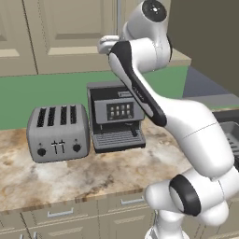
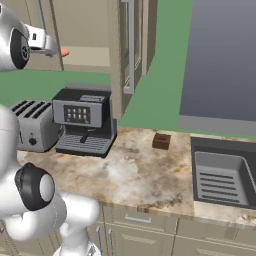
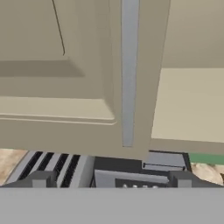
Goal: Open the cabinet. Pick the bar soap and place it next to the sink. Then close the cabinet.
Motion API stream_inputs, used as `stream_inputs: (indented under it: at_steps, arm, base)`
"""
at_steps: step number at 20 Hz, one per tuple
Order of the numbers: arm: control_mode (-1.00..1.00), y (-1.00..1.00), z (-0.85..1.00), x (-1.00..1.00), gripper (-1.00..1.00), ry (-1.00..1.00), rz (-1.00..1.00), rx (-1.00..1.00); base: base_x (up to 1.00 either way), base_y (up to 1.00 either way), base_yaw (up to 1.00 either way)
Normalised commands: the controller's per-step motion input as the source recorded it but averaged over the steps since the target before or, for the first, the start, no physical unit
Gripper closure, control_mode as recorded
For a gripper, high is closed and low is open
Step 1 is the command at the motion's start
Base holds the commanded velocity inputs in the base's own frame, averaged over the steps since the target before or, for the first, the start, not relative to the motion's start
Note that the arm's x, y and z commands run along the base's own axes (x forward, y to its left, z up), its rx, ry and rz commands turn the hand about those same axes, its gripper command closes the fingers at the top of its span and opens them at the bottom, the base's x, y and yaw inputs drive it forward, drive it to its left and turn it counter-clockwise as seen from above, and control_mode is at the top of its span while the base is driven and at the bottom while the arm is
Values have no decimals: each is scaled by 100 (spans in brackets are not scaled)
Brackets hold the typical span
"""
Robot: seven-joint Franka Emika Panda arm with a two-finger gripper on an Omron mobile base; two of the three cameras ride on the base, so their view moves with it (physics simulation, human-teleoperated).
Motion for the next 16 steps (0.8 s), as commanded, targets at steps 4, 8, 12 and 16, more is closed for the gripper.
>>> stream_inputs:
  at_steps: [4,8,12,16]
  arm:
    - [-100,6,0,24,-100,0,0,-1]
    - [-100,0,0,13,-100,0,0,0]
    - [-100,0,0,0,-100,0,0,0]
    - [-100,-4,0,0,-100,0,-5,0]
  base:
    - [0,0,0]
    - [0,0,0]
    - [0,0,0]
    - [0,0,0]
